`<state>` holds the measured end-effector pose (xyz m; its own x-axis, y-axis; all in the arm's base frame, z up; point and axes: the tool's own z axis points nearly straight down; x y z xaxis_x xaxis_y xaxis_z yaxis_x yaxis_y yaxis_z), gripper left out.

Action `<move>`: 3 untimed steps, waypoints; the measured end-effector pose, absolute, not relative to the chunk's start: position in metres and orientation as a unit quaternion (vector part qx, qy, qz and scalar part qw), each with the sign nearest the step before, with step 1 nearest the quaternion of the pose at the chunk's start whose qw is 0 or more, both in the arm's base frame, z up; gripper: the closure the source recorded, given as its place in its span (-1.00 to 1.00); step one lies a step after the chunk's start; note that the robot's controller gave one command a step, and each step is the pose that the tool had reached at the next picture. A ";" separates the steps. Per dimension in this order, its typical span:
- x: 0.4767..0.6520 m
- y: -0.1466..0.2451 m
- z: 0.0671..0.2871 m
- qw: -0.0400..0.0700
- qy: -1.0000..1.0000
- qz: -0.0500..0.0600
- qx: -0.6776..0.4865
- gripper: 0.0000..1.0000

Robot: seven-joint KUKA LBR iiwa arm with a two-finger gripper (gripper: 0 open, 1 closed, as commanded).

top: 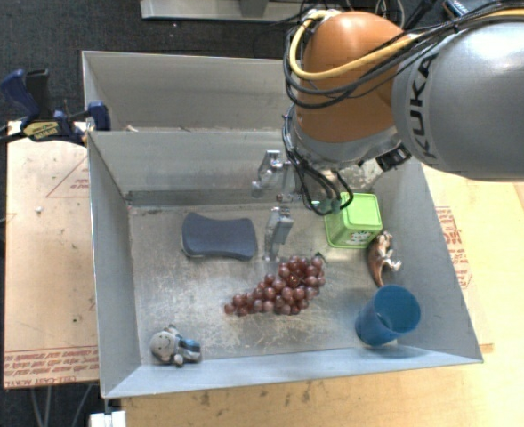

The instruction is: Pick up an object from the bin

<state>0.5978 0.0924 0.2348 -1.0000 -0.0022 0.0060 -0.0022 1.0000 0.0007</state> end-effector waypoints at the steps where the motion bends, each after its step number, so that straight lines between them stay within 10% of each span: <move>1: 0.599 0.092 0.239 -0.001 -1.000 -0.001 0.000 -1.00; 3: 0.544 0.052 0.161 0.000 -0.983 -0.001 0.184 -1.00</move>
Offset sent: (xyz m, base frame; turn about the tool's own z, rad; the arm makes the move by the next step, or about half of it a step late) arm -0.0656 -0.0387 -0.1648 -0.3111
